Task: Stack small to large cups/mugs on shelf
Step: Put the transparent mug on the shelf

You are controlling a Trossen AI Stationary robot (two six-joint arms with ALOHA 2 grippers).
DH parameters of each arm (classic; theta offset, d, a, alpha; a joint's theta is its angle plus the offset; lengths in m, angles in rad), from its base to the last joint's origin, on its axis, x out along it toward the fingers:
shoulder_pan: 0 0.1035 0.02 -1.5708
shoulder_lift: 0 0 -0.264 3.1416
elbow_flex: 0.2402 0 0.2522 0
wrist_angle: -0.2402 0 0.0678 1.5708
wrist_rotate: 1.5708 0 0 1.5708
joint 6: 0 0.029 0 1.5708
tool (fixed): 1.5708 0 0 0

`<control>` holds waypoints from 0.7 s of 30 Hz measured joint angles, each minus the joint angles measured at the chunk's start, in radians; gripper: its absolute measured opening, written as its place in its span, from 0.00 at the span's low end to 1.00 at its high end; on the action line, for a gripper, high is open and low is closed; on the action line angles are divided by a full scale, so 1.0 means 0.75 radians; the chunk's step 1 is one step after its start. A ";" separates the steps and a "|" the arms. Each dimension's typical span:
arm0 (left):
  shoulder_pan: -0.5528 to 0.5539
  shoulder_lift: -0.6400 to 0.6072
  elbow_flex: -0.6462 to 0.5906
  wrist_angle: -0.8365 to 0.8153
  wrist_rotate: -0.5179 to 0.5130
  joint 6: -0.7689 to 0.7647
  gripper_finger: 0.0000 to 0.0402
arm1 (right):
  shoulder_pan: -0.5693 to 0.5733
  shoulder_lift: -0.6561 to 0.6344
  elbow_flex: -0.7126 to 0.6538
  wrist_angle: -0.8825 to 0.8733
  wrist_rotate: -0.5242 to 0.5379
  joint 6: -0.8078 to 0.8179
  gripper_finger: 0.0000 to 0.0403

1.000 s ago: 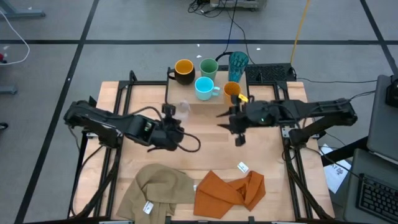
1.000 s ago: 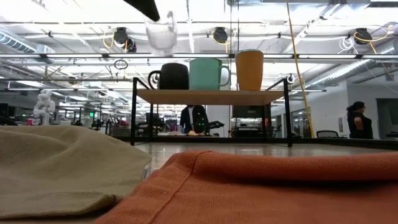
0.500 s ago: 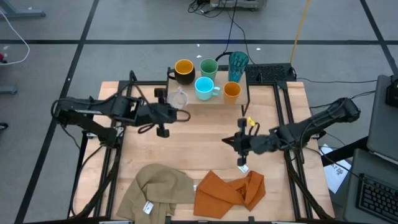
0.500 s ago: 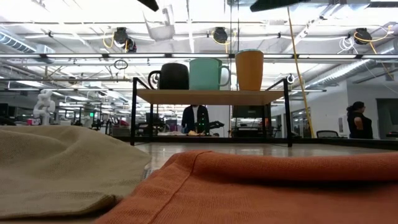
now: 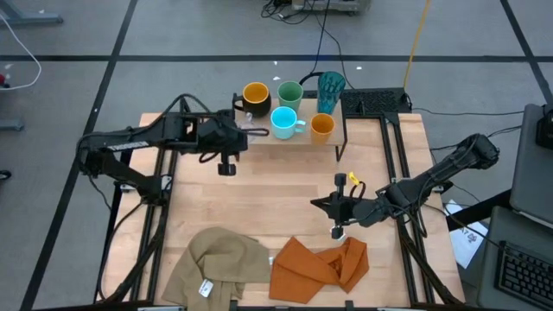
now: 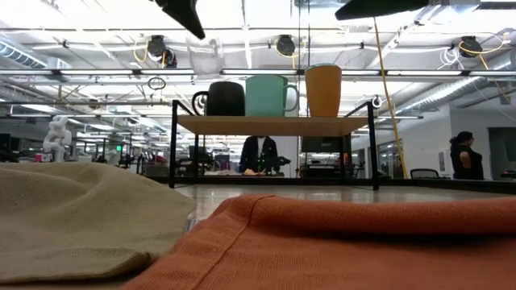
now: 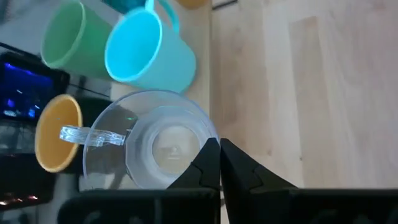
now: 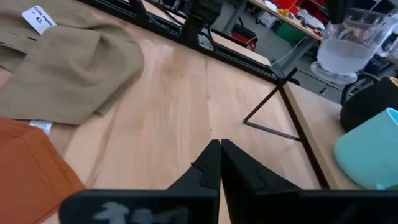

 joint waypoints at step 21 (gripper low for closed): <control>0.230 0.124 0.000 -0.047 0.219 0.082 0.00 | 0.049 0.000 0.000 -0.010 -0.005 -0.002 0.00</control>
